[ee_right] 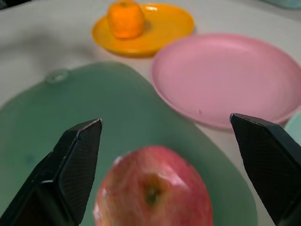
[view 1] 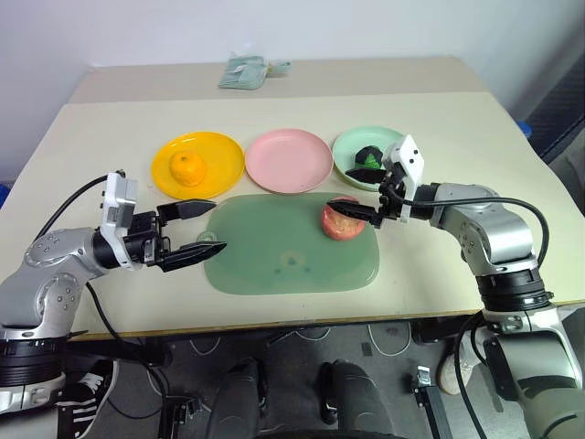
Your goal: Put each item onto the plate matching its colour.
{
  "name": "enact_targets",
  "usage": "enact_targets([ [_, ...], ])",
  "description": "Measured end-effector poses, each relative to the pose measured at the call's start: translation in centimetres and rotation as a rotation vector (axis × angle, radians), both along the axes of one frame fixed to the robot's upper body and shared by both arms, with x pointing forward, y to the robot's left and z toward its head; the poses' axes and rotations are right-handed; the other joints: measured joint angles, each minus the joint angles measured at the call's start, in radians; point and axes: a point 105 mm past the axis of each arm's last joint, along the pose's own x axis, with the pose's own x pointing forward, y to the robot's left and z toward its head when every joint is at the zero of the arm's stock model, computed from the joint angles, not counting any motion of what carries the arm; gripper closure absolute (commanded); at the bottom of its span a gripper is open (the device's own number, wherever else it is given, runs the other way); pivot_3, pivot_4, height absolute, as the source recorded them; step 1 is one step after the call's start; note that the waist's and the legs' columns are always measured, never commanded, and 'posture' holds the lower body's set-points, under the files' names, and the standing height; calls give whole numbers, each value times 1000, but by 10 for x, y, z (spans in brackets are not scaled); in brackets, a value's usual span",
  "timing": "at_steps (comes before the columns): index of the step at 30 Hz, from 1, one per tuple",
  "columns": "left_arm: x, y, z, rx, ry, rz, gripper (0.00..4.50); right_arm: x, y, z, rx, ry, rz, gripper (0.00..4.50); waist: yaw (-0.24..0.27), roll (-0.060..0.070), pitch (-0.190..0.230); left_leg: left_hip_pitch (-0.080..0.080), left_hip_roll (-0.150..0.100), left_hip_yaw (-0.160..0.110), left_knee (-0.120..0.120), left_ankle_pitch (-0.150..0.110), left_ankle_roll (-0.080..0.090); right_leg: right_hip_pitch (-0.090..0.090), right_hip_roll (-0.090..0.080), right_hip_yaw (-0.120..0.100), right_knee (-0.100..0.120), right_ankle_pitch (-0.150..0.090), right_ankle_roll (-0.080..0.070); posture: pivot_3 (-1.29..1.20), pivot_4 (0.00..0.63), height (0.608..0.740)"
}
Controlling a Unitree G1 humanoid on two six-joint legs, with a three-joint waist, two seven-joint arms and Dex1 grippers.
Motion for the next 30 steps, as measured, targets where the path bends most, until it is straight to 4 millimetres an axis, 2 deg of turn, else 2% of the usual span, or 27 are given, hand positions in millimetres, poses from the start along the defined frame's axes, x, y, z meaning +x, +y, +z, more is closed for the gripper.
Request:
enact_targets([
  [5,-4,1,-12,47,12,-9,0,-6,-3,-21,-21,69,6,73,1,0,0,0,0,0,0,0,0,0,0,0,0,0,0,0,150,740],
  [11,-4,3,-14,71,-14,-1,0,-7,-3,-23,-27,74,6,73,2,0,0,0,0,0,0,0,0,0,0,0,0,0,0,0,150,740],
  [14,-3,3,-14,74,-19,4,0,-9,-5,-31,-111,55,22,73,3,0,0,0,0,0,0,0,0,0,0,0,0,0,0,0,150,740],
  [15,-3,3,-15,75,-18,9,0,-10,-6,-35,-129,54,26,582,3,0,0,0,0,0,0,0,0,0,0,0,0,0,0,0,150,740],
  [17,-3,4,-15,76,-18,15,0,-11,-5,-34,-131,32,40,1197,2,0,0,0,0,0,0,0,0,0,0,0,0,0,0,0,150,740],
  [21,-1,3,-15,68,-28,31,0,-9,-2,-32,-136,3,45,1197,2,-1,0,0,0,0,1,0,0,0,1,0,0,0,0,0,150,740],
  [23,2,3,-15,50,-30,57,0,-7,4,-27,-89,18,41,1197,2,-1,0,0,0,0,1,0,0,0,1,0,0,0,0,0,150,740],
  [25,11,5,-13,34,-34,109,0,-4,16,-12,-4,18,50,1197,0,0,0,0,1,0,1,0,0,0,1,0,1,0,0,0,150,740],
  [28,27,11,-8,2,-44,212,0,7,44,30,122,-88,57,1197,-3,0,0,0,1,0,1,0,0,-1,2,0,2,1,-1,0,150,740],
  [30,38,15,-9,-20,-36,295,0,24,60,56,176,-177,9,1197,-2,-1,0,0,1,0,1,0,0,0,2,0,2,1,-1,0,150,740],
])
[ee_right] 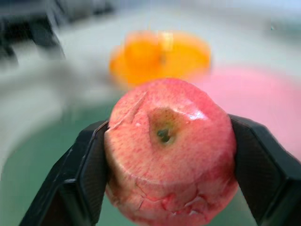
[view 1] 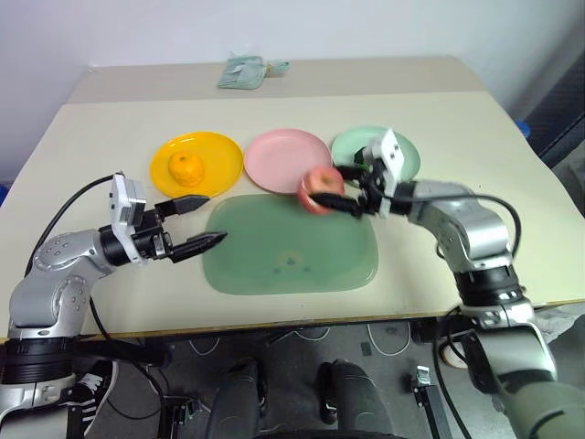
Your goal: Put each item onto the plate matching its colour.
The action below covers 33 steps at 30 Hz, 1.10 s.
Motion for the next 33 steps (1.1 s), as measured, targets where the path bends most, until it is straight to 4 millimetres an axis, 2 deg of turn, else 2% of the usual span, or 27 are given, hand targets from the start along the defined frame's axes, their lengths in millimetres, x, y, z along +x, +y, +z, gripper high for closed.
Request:
enact_targets([
  [3,6,3,-4,-19,-4,68,0,30,8,3,10,-46,-130,1197,4,-1,0,-1,0,2,0,0,0,0,0,0,-1,0,0,0,150,740],
  [6,8,3,-7,-19,-23,108,0,60,16,-22,-29,-11,-267,1197,3,-1,0,-1,0,4,0,0,-1,0,-1,0,-1,0,0,0,150,740],
  [8,8,3,-8,-16,-32,118,0,67,20,-38,-76,-9,-304,1197,1,-1,0,-2,0,4,0,3,-5,-1,-1,0,0,0,0,0,150,740],
  [11,3,3,-11,3,-34,120,0,70,24,-56,-95,21,-300,29,-4,-1,0,-1,0,5,0,3,-5,-1,-1,1,0,0,0,0,150,740],
  [13,0,4,-12,6,-32,124,0,70,23,-61,-85,45,-287,29,-3,-1,0,-1,0,5,0,3,-5,-1,-1,1,0,0,0,0,150,740],
  [16,-7,7,-10,-18,-38,125,0,67,20,-50,-9,49,-235,29,-2,-1,0,-1,1,5,0,3,-5,-1,-1,1,0,0,0,0,150,740],
  [17,-9,7,-7,-28,-47,127,0,66,19,-42,25,37,-215,29,-2,0,0,-2,1,5,0,3,-5,-1,-1,1,0,0,0,0,150,740],
  [20,-17,5,1,-50,-72,107,0,56,7,3,162,-34,-121,29,1,0,0,-2,2,4,0,3,-5,-1,-2,1,0,0,0,0,150,740],
  [22,-22,5,0,-49,-73,95,0,41,-6,33,199,-115,-44,29,3,0,0,-1,2,2,0,0,0,-1,-2,1,0,0,0,0,150,740],
  [23,-24,5,1,-56,-76,87,0,30,-13,40,182,-160,-5,29,5,-1,-1,-1,2,1,-1,0,0,-1,-2,0,-1,0,0,0,150,740],
  [25,-27,8,5,-72,-95,88,0,10,-32,33,105,-203,47,29,7,-2,-1,0,1,0,0,0,0,2,-3,0,-2,0,0,0,150,740],
  [27,-29,10,9,-86,-112,82,0,0,-46,9,30,-164,68,29,4,-2,-1,0,0,1,0,0,0,1,-3,0,-1,0,0,0,150,740],
  [29,-30,9,11,-88,-120,69,0,-12,-55,-6,-28,-108,110,29,2,0,0,0,0,1,0,0,0,1,-3,0,-1,0,0,0,150,740],
  [33,-30,5,10,-78,-112,23,0,-39,-68,-1,-144,-112,195,29,2,-1,0,0,0,1,0,0,0,0,0,0,-1,0,-1,0,150,740],
])
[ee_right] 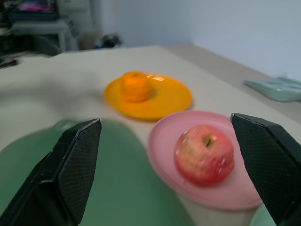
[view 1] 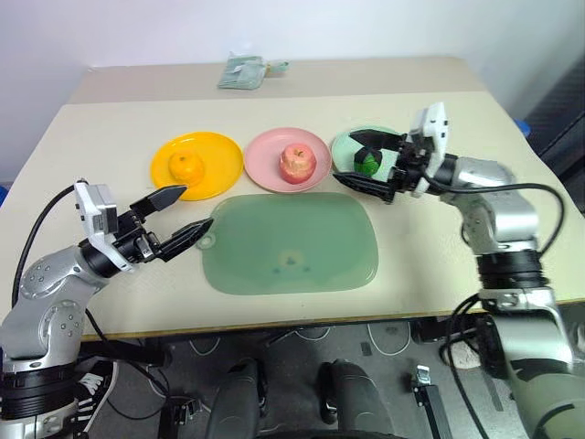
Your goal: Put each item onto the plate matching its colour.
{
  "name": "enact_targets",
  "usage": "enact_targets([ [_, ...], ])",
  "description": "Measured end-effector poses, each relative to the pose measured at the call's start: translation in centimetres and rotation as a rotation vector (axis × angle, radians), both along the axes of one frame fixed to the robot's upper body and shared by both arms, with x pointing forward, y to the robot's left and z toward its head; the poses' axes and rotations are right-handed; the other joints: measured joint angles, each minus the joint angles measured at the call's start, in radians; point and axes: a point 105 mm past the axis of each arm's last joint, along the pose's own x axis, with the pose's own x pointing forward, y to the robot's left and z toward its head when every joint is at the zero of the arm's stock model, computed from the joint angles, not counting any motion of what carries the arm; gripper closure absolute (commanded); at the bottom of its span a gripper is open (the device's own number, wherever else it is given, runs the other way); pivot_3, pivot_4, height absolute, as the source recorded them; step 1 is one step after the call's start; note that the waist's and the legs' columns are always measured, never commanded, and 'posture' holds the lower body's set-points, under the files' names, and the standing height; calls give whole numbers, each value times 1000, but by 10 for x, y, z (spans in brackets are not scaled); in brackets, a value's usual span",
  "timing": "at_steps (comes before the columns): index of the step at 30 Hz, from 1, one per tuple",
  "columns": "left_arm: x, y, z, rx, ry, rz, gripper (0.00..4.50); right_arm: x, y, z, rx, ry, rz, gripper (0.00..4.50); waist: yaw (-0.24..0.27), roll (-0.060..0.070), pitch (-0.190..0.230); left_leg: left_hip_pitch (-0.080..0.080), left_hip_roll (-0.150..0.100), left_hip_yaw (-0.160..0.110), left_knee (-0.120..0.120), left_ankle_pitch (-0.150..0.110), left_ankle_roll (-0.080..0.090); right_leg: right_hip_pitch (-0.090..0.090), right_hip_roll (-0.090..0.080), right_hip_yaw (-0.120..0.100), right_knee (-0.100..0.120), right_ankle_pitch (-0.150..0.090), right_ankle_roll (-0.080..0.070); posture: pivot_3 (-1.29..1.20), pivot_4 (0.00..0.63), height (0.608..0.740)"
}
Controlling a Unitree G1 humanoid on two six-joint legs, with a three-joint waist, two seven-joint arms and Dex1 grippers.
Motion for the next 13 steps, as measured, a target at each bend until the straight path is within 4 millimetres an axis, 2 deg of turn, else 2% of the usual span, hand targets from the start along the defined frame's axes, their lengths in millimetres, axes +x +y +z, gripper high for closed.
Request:
enact_targets([
  [1,1,-1,-1,3,3,-10,0,-6,-2,-4,-17,13,5,29,2,-1,0,0,0,0,0,0,0,0,0,0,0,0,0,0,150,740],
  [6,8,4,-5,11,33,-42,0,-41,-5,-65,-25,236,-31,29,6,-1,-1,0,0,0,1,0,0,1,-1,0,-1,0,0,0,150,740],
  [8,9,0,-5,20,34,-63,0,-48,-11,-70,-63,237,-49,29,5,-1,-1,0,-1,0,2,0,0,1,-1,0,-1,0,0,0,150,740],
  [10,9,-1,-6,36,24,-77,0,-54,-28,-77,-150,248,-88,29,7,-1,-1,0,-1,-1,2,0,0,2,-1,0,-1,0,0,0,150,740],
  [13,11,3,-12,42,33,-74,0,-53,-42,-79,-181,255,-128,29,2,-1,-1,0,0,-1,2,0,0,2,0,0,-1,0,0,0,150,740],
])
